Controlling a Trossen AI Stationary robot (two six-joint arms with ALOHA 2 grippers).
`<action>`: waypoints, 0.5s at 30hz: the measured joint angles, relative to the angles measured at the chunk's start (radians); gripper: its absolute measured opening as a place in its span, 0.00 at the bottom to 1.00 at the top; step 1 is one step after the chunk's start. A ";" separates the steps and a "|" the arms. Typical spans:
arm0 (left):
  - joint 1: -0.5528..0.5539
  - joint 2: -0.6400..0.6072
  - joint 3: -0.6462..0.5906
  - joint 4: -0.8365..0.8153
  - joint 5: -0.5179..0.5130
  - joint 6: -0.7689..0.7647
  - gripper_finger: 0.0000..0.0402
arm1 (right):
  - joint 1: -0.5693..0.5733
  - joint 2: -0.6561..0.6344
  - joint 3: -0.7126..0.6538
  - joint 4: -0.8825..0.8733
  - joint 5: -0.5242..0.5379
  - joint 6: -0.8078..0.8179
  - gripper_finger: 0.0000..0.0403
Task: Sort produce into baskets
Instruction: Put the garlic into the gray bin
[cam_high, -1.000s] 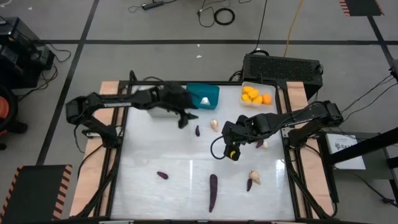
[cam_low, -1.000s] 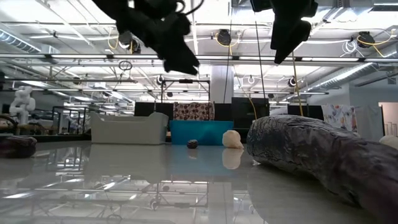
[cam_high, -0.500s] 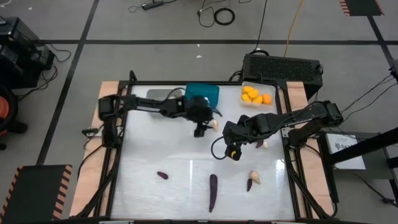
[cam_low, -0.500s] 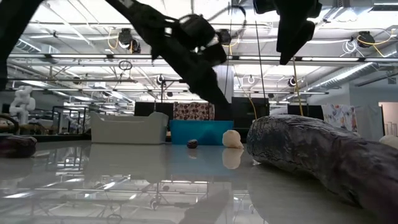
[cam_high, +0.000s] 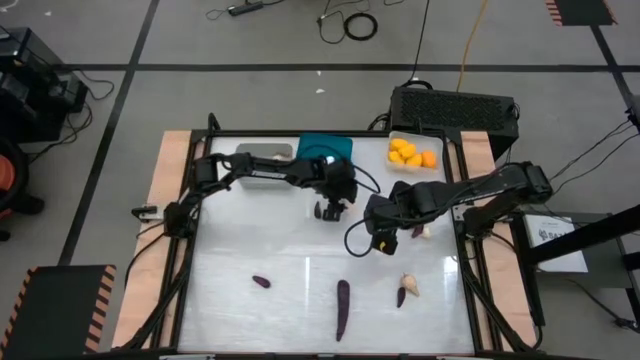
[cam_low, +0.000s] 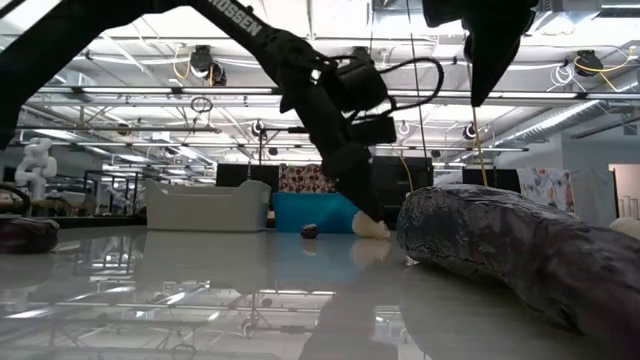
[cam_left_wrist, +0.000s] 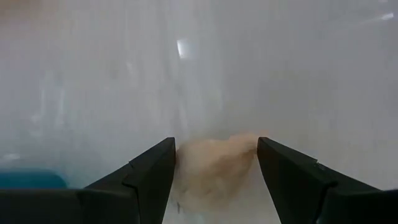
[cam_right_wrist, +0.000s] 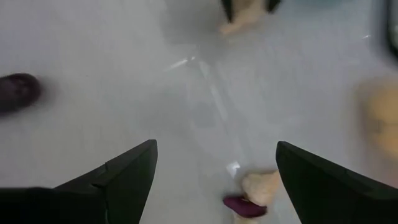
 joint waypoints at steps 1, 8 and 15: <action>0.001 0.006 0.000 -0.008 -0.001 0.000 0.59 | 0.000 -0.003 0.000 -0.004 0.010 0.000 0.79; 0.001 0.020 0.000 -0.043 -0.007 -0.002 0.59 | 0.000 -0.022 -0.016 -0.005 0.032 -0.013 0.79; 0.001 0.019 0.000 -0.086 -0.011 -0.003 0.59 | 0.000 -0.022 -0.019 0.011 0.035 -0.016 0.79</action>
